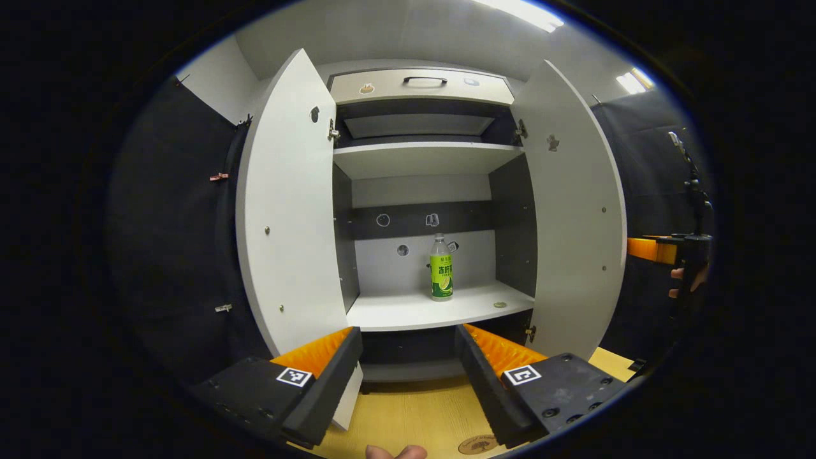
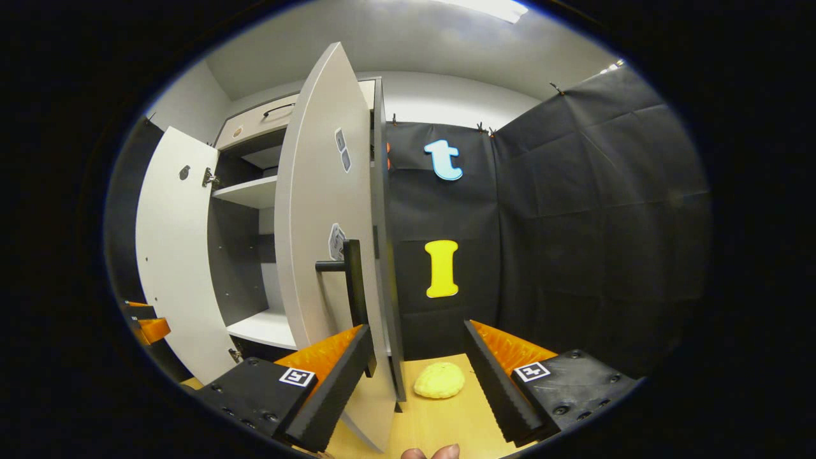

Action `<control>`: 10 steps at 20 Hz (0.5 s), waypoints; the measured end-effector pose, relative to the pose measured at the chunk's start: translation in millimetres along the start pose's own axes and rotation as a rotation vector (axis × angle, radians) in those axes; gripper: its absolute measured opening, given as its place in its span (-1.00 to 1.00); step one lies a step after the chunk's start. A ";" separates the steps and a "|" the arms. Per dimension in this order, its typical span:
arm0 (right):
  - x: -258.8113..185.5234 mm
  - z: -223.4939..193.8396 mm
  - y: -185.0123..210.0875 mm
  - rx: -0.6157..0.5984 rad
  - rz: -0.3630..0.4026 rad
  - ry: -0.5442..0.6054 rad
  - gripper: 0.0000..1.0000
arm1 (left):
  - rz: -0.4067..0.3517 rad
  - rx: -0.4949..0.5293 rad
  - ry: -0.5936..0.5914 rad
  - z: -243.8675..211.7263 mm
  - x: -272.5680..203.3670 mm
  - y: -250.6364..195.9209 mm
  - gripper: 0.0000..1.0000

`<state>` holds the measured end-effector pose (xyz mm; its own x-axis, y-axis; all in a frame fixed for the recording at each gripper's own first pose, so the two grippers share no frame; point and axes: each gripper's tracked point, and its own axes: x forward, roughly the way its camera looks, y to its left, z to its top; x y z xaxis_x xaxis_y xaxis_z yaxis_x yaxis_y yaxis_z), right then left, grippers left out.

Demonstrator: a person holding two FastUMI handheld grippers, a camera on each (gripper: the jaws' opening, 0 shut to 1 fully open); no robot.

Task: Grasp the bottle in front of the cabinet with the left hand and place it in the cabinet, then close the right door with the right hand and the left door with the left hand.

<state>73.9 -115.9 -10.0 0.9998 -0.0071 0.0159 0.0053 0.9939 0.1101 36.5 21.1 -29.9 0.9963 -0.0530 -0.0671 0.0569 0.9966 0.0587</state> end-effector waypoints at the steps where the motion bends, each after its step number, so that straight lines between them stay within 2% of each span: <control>1: 0.1 -3.0 12.1 0.014 0.023 0.010 0.94 | 0.003 -0.007 0.005 -2.0 -2.8 4.3 0.87; 10: 30.0 -26.7 107.4 0.061 0.157 0.076 0.94 | 0.066 -0.036 0.019 -5.0 -13.8 62.4 0.87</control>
<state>104.9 -6.4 -24.3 0.9867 0.1585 -0.0368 -0.1500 0.9736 0.1723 26.0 84.3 -30.3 0.9964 0.0137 -0.0834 -0.0114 0.9995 0.0281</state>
